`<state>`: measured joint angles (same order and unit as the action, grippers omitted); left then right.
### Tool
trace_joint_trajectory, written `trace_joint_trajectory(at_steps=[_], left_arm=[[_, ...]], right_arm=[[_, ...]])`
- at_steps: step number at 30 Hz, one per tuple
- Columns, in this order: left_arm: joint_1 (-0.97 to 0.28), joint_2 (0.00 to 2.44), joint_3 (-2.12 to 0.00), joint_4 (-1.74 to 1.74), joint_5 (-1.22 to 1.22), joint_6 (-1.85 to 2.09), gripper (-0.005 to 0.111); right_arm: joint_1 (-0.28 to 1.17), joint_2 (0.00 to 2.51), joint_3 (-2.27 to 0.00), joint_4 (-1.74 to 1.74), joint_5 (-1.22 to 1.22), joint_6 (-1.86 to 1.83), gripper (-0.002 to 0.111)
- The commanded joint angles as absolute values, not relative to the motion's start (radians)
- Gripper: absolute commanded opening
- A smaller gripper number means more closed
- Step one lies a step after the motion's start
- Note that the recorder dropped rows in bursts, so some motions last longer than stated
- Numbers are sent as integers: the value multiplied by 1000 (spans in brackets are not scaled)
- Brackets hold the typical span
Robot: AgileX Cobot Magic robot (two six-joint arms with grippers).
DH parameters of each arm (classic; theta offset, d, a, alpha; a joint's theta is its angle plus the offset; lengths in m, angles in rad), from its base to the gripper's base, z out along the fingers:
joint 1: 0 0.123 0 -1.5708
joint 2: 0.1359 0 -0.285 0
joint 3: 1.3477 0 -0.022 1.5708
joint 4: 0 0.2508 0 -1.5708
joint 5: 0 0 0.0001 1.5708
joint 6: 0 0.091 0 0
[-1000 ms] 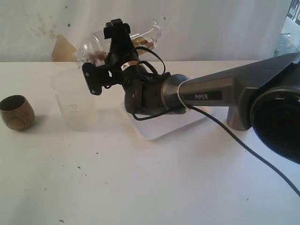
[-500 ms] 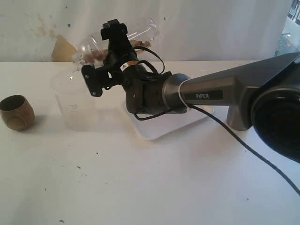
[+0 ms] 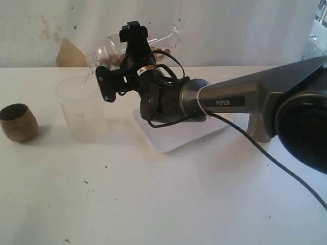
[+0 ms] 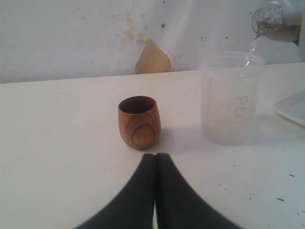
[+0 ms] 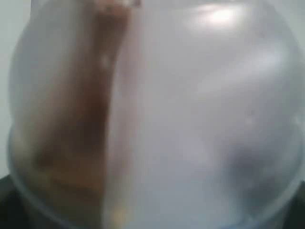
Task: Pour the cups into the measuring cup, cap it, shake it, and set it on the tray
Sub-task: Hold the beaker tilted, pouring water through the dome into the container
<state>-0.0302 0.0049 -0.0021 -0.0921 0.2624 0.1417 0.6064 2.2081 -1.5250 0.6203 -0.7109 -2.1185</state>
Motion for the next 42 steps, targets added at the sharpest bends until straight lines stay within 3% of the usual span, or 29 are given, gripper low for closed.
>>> trace_joint_trajectory(at_steps=[1,17,42], left_arm=[[-32,0,0,-89,254,143,0],[-32,0,0,-89,254,143,0],[-32,0,0,-89,254,143,0]], right_arm=[[597,2192,-1534,630,-741,-2133,0],[597,2239,-1575,676,-726,-2133,0],[608,2261,-1575,459,-818,-2133,0]])
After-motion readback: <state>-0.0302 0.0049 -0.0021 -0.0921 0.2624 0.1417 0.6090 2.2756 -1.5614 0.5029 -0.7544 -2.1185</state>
